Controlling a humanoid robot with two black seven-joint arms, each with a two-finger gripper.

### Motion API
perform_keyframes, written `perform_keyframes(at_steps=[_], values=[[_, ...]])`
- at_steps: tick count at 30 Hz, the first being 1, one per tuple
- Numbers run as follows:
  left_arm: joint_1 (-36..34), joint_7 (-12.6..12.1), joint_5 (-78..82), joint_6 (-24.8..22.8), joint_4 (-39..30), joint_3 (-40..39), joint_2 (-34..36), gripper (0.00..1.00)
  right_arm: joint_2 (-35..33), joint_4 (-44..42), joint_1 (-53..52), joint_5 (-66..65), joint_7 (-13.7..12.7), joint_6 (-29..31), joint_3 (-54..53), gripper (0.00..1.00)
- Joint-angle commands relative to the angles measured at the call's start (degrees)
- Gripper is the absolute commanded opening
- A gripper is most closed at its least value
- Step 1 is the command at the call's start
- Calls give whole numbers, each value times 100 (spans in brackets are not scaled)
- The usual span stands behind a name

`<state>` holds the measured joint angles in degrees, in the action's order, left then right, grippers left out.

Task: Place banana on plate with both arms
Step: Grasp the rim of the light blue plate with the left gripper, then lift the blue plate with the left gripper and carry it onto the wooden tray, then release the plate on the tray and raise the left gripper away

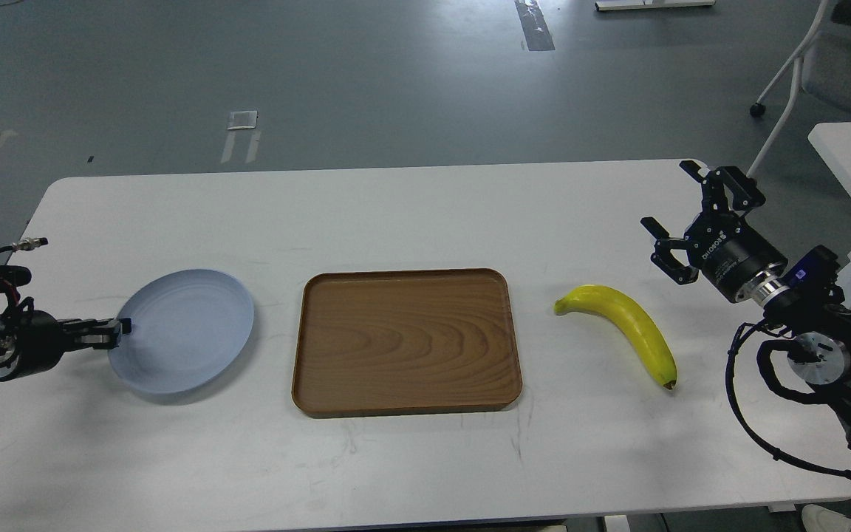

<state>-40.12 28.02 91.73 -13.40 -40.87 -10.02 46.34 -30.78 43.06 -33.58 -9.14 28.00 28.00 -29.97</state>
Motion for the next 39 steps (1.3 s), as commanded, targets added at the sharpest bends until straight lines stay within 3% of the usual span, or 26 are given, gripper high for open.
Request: perform_keyframes(at_steps=[1, 7, 9, 12, 17, 22, 30, 35, 39], values=[[-39, -2, -6, -5, 0, -8, 7, 0, 2, 0, 0, 0, 0, 0, 0, 100], [-548, -2, -383, -180, -132, -17, 95, 0, -24, 18, -9, 0, 0, 0, 0, 100], [-1109, -2, -524, -732, -464, -17, 147, 0, -33, 18, -9, 0, 0, 0, 0, 100], [-1576, -2, -516, -1085, -816, -17, 165, 0, -42, 18, -9, 0, 0, 0, 0, 100], [-1955, -2, -436, -1130, -1581, -8, 104, 0, -60, 18, -9, 0, 0, 0, 0, 100], [-2210, -2, -43, -1148, -1811, 184, -887, 0, -51, 18, -9, 0, 0, 0, 0, 100], [-2500, -2, 267, -1148, -1283, 677, -2146, 0, -86, 9, -9, 0, 0, 0, 0, 100], [-2571, -2, 258, -1148, -310, 1028, -3006, 0, -95, 18, -9, 0, 0, 0, 0, 100], [-2518, -2, 249, -1148, 78, 1099, -3218, 0, -174, 18, -9, 0, 0, 0, 0, 100]])
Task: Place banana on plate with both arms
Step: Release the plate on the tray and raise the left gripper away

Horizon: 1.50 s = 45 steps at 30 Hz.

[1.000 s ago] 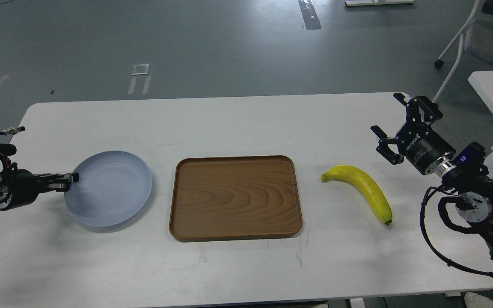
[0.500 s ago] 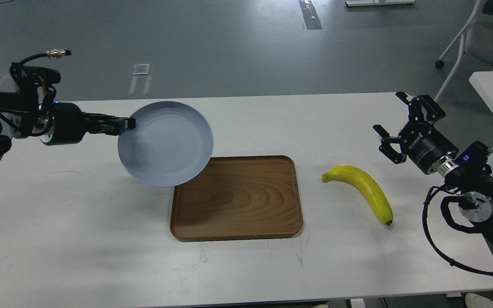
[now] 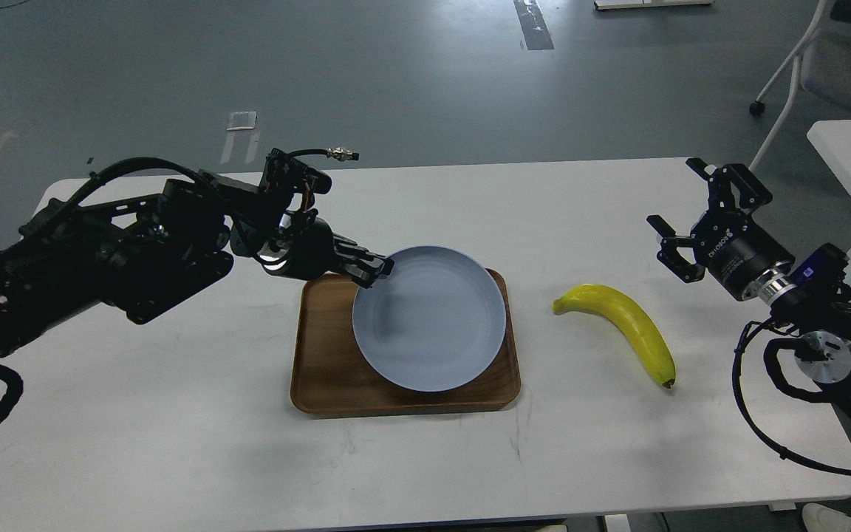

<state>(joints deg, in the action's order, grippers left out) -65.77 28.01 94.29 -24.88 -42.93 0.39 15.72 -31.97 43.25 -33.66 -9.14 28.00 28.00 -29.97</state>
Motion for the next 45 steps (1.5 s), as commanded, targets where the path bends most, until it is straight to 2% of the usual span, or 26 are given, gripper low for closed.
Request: perform_keyframes(at_steps=[1, 17, 19, 21, 23, 25, 27, 31, 34, 37, 41, 45], values=[[64, -1, -25, 9, 381, 93, -217, 0, -63, 8, 0, 0, 0, 0, 0, 100], [310, -1, -34, 9, 567, 137, -271, 0, -55, 8, 0, 0, 0, 0, 0, 100], [310, -1, -34, 9, 567, 137, -253, 11, -55, 8, 9, 0, 0, 0, 0, 100], [302, -1, -34, 9, 567, 137, -244, 39, -55, 17, 9, 0, 0, 0, 0, 100], [302, -1, -42, 9, 567, 128, -253, 56, -63, 26, 17, -8, 0, 0, 0, 100], [284, -1, -86, 9, 567, 128, -253, 68, -81, 35, 26, -9, 0, 0, 0, 100], [249, -1, -208, 9, 558, 119, -227, 94, -160, 61, 35, -9, 0, 0, 9, 100], [187, -1, -656, 9, 549, 67, -183, 96, -248, 131, 61, -44, 0, 0, 9, 100], [30, -1, -1727, -8, 470, 23, 63, 97, -546, 535, 61, -79, 0, 0, 166, 100], [-67, -1, -3272, -61, 435, 14, 230, 97, -766, 878, 0, -140, 0, 0, 360, 100], [-68, -1, -6257, -192, 269, -56, 668, 98, -1257, 1413, -166, -823, 0, 0, 413, 100], [73, -1, -7555, -312, 5, -512, 1082, 98, -1592, 1757, -360, -1861, 0, 0, 448, 100]])
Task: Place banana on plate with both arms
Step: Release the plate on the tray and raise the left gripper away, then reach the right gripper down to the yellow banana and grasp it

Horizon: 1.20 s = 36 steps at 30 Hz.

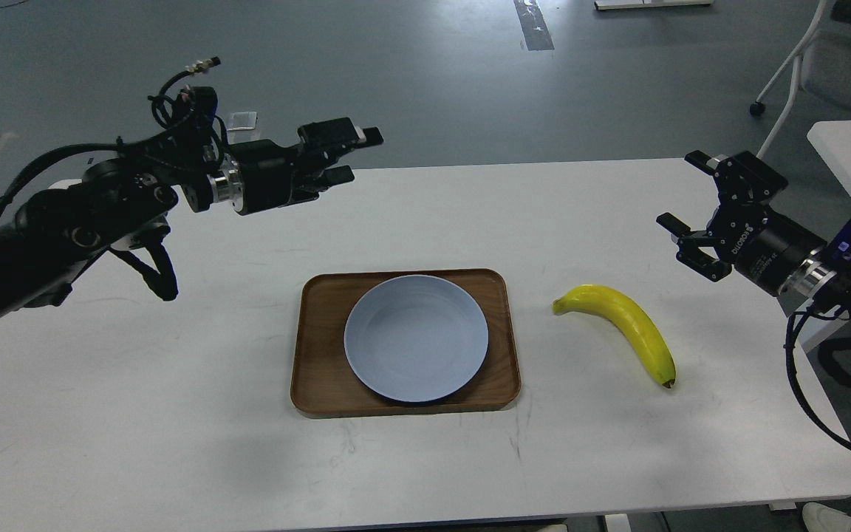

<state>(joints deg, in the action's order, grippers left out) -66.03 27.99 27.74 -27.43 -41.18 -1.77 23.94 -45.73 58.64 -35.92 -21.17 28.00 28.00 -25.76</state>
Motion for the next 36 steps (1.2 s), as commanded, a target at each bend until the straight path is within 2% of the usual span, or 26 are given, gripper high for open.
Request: perform_keyframes(at_steps=[1, 4, 7, 11, 14, 16, 22, 28, 36], values=[[256, 1, -1128, -57, -292, -558, 452, 98, -338, 314, -299, -1165, 0, 0, 53, 100], [852, 1, -1297, -57, -609, -1445, 892, 98, -489, 376, -896, -2431, 0, 0, 499, 100], [1441, 1, -1289, -57, -733, -2061, 1042, 98, -498, 376, -1563, -3118, 0, 0, 1192, 100], [2032, 1, -1280, -57, -961, -2398, 1253, 98, -454, 315, -2864, -3972, 0, 0, 2703, 100], [2138, 1, -1289, -57, -1032, -2407, 1306, 98, -384, 280, -3376, -4307, 0, 0, 3277, 100], [2156, 1, -1280, -57, -1032, -2433, 1306, 98, -69, 26, -3929, -4780, 0, 0, 3961, 100], [2156, 1, -1236, -57, -1032, -2451, 1262, 98, 678, -651, -4160, -5546, 0, 0, 4763, 100], [2156, 1, -1227, -57, -1032, -2459, 1306, 98, 1329, -1143, -4098, -5653, 0, -14, 5484, 100], [2156, 1, -1227, -57, -1032, -2503, 1315, 98, 1769, -1504, -3844, -5653, 0, -110, 5704, 100]])
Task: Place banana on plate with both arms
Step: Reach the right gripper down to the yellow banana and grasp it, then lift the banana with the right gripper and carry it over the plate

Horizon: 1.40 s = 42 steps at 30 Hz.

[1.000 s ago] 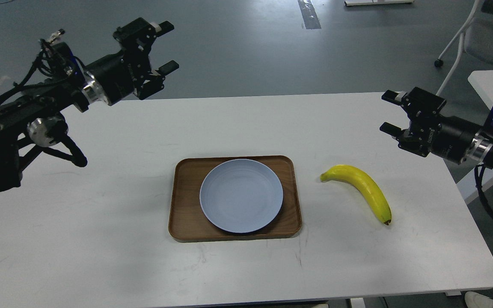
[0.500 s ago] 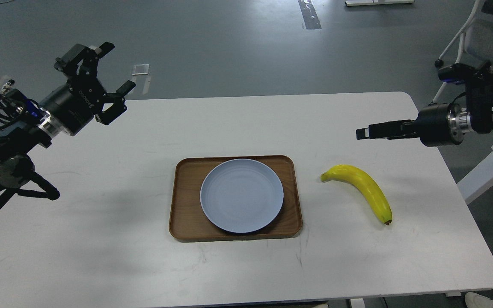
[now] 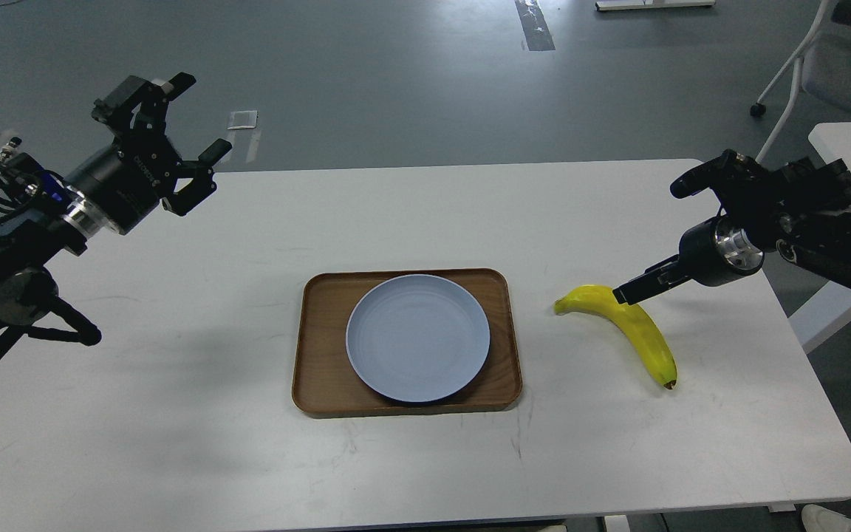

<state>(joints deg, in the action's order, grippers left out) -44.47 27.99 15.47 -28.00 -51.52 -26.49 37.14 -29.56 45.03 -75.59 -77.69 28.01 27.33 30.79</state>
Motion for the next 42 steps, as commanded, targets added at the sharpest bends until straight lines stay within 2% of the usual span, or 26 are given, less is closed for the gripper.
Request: perform_keyframes(at_steps=[1, 9, 11, 13, 14, 16, 17, 20, 24, 31, 36, 42], values=[[0, 1, 0, 0, 1, -32, 4, 98, 170, -187, 149, 0, -1, -61, 50, 100], [0, 1, 0, 0, 1, -32, -5, 98, 443, -381, 475, 8, -1, -228, 59, 95], [0, 1, 0, 0, 1, -32, -5, 98, 460, -381, 536, 8, -1, -237, 59, 90], [0, 1, 0, 0, 1, -32, -5, 98, 469, -381, 545, 8, -1, -237, 68, 77], [0, 1, 0, 0, 1, -32, -5, 98, 469, -390, 545, 8, -1, -228, 76, 61], [0, 1, 0, 0, 1, -32, -5, 98, 469, -381, 545, 8, -1, -228, 111, 43], [0, 1, 0, 0, 1, -32, -5, 98, 460, -372, 519, 8, -1, -228, 190, 26], [0, 1, 0, 0, 1, -32, -5, 98, 434, -346, 440, 8, -1, -228, 270, 10], [0, 1, 0, 0, 1, -76, -5, 98, 355, -258, 299, 8, -1, -219, 279, 5], [0, 1, 0, 0, 1, -111, 4, 98, 48, 155, -525, 79, -1, -201, 226, 4], [0, 1, 0, 0, 1, -111, -5, 98, 135, 524, -1089, 149, -1, -193, 217, 5], [-9, 1, 0, 0, 1, -190, 13, 98, 1134, 463, -1274, 798, -1, -87, 261, 5]])
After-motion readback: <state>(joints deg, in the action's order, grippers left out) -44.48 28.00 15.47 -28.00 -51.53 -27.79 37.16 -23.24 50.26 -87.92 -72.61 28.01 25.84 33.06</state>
